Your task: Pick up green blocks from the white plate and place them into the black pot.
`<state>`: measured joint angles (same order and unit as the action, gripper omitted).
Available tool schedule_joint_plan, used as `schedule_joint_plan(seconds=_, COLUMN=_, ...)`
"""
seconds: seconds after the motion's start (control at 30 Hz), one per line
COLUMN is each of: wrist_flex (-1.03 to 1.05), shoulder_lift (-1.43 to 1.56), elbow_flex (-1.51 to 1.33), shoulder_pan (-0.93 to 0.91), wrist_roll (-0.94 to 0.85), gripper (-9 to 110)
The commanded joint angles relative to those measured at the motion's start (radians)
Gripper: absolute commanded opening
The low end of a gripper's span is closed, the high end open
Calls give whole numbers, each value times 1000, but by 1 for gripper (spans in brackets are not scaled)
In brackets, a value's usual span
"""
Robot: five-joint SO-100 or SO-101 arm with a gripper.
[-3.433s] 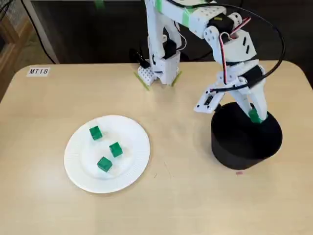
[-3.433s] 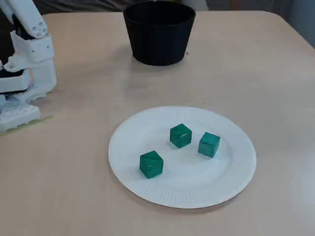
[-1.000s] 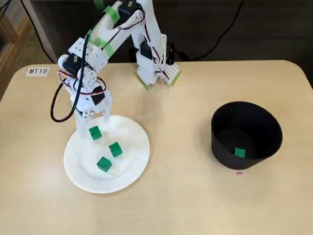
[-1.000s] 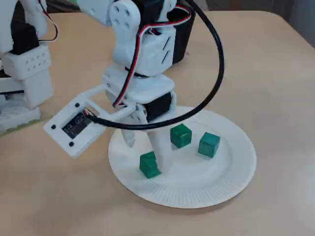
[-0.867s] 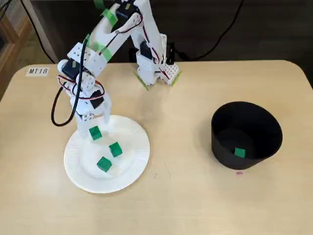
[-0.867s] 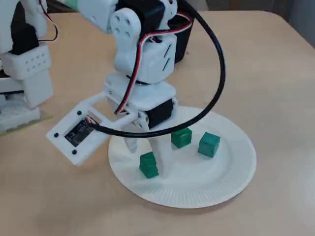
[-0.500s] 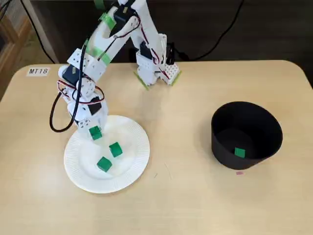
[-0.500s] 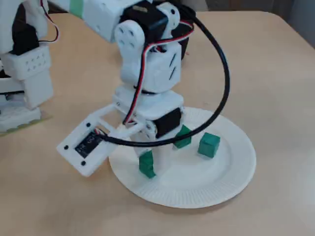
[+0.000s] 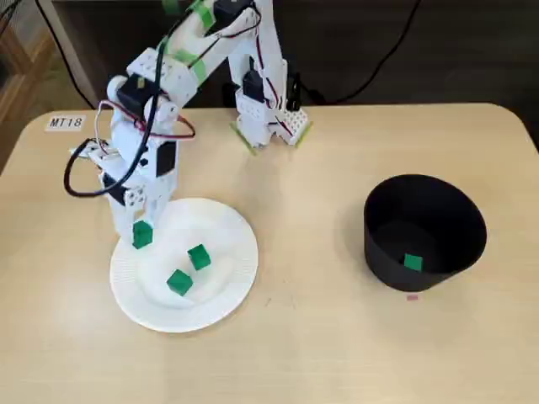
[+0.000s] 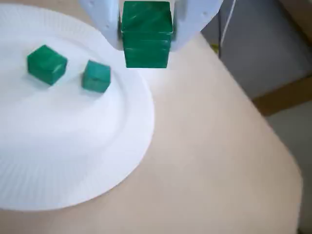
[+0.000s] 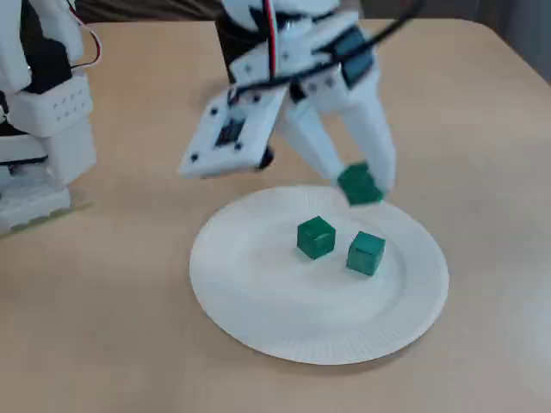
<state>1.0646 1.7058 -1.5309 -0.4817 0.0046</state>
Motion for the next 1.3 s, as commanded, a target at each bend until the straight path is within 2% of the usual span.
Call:
schedule_joint_plan(seconds=0.0, wrist_flex=-8, shoulder_lift=186, elbow_flex=25, shoulder_pan=160, wrist_roll=-18, gripper=-2)
schedule_joint_plan(seconds=0.23, wrist_flex=29, shoulder_lift=321, elbow_flex=6, shoulder_pan=614, wrist_roll=-29, gripper=-2)
schedule_joint_plan(seconds=0.43, wrist_flex=-207, shoulder_lift=410, elbow_flex=-224, shoulder_pan=913, wrist_roll=-37, gripper=-2)
schedule_joint_plan(seconds=0.67, wrist_flex=-431, shoulder_lift=436, elbow_flex=-486, shoulder_pan=1023, wrist_roll=-38, gripper=-2)
schedule_joint_plan(seconds=1.03, wrist_flex=-509, shoulder_lift=426, elbow_flex=-604, shoulder_pan=1095, wrist_roll=-3, gripper=-2)
schedule_joint_plan(seconds=1.17, wrist_flex=-495, shoulder_lift=436, elbow_flex=-614, shoulder_pan=1092, wrist_roll=-18, gripper=29)
schedule_joint_plan(seconds=1.27, wrist_flex=-482, shoulder_lift=443, elbow_flex=-615, shoulder_pan=1083, wrist_roll=-23, gripper=37)
